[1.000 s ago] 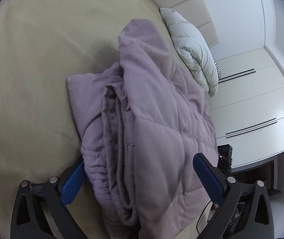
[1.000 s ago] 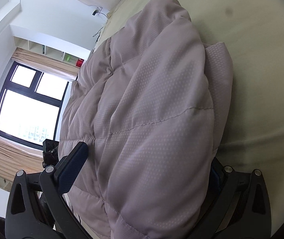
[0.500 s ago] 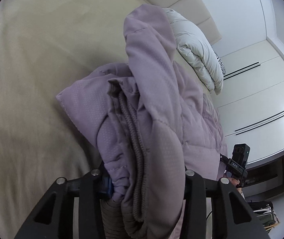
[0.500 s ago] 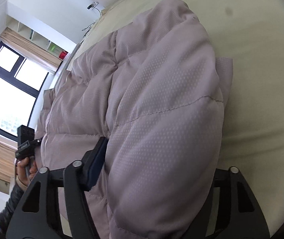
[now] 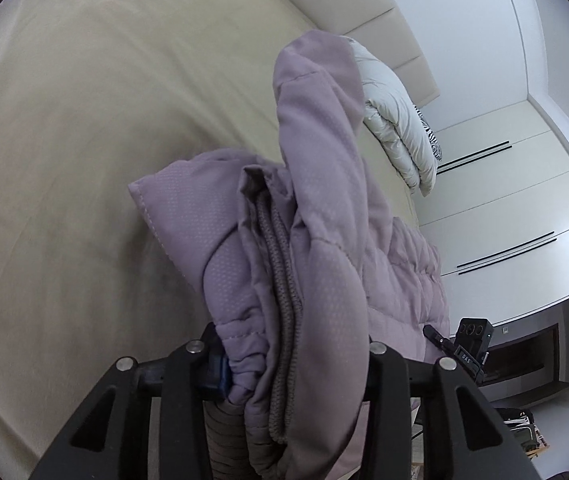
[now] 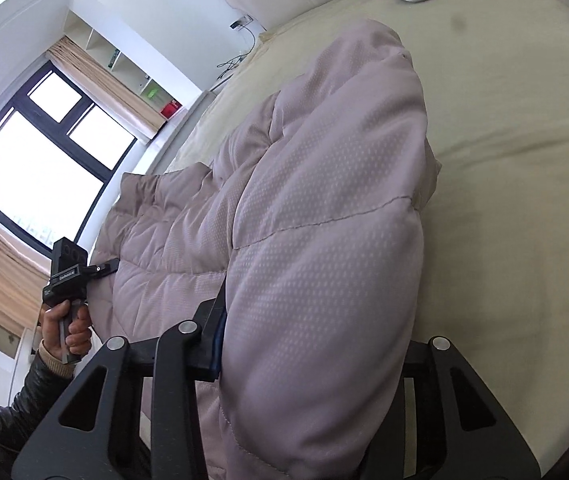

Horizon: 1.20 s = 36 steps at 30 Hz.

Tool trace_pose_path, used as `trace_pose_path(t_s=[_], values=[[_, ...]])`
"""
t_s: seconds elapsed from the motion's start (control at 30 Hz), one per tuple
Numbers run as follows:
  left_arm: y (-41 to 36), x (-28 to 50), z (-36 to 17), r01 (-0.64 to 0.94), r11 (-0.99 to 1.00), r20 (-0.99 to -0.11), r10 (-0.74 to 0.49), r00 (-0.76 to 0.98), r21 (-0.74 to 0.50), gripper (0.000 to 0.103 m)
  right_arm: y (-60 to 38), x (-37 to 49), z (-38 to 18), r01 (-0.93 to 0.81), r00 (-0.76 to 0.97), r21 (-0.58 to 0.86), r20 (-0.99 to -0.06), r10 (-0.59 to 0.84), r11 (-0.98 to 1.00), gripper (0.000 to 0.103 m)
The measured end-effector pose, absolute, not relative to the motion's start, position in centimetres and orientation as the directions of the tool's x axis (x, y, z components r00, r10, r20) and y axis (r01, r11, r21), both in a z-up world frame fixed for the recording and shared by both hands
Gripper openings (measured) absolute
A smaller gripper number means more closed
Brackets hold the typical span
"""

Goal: Fold large clothes

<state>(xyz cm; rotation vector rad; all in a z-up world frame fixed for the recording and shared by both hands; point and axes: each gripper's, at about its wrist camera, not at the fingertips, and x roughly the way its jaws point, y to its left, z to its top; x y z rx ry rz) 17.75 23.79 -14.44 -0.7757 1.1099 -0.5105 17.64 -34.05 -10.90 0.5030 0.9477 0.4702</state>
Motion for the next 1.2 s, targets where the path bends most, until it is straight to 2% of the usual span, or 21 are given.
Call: trace_pose_path(t_s=[0.1, 0.2, 0.27, 0.43, 0.6, 0.67, 0.77, 0.93, 1.1, 1.2], values=[[25.1, 17.6, -17.4, -0.069, 0.561, -0.543, -0.753, 0.371, -0.825, 0.050, -34.6, 16.3, -14.1, -0.072, 0.478, 0.653, -0.641, 0.601, 0.754, 0.041], [25.5, 18.1, -19.3, -0.098, 0.542, -0.535, -0.754, 0.382, -0.834, 0.058, -36.1, 17.0, -18.2, 0.029, 0.475, 0.739, -0.602, 0.641, 0.673, 0.055], [24.8, 18.8, -19.6, -0.107, 0.546, -0.541, -0.748, 0.386, -0.831, 0.062, -36.5, 17.1, -19.9, 0.075, 0.490, 0.785, -0.566, 0.663, 0.615, 0.057], [26.2, 18.0, -19.3, -0.146, 0.538, -0.547, -0.737, 0.396, -0.830, 0.065, -36.4, 16.3, -19.9, 0.109, 0.518, 0.788, -0.565, 0.642, 0.606, 0.063], [28.5, 14.0, -15.7, -0.140, 0.603, -0.586, -0.651, 0.482, -0.785, 0.067, -38.7, 13.0, -18.1, 0.218, 0.592, 0.823, -0.538, 0.600, 0.524, 0.068], [29.7, 12.1, -13.9, -0.135, 0.632, -0.590, -0.598, 0.542, -0.763, 0.067, -40.2, 10.7, -16.7, 0.237, 0.649, 0.815, -0.538, 0.539, 0.528, 0.069], [29.9, 9.4, -9.9, -0.111, 0.727, -0.606, -0.466, 0.644, -0.678, 0.067, -40.6, 8.2, -14.1, 0.221, 0.696, 0.777, -0.549, 0.463, 0.589, 0.069], [22.1, 10.0, -6.2, 0.080, 0.860, -0.629, -0.429, 0.649, -0.504, 0.067, -35.1, 7.0, -8.0, 0.025, 0.723, 0.630, -0.548, 0.421, 0.776, 0.069], [13.2, 13.9, -8.3, 0.179, 0.928, -0.713, -0.367, 0.597, -0.327, 0.067, -25.4, 10.6, -5.7, -0.135, 0.637, 0.318, -0.698, 0.328, 0.939, 0.069], [10.0, 16.9, -9.7, 0.178, 0.960, -0.747, -0.280, 0.603, -0.215, 0.068, -22.1, 12.9, -7.2, -0.147, 0.598, 0.245, -0.750, 0.283, 0.958, 0.064]])
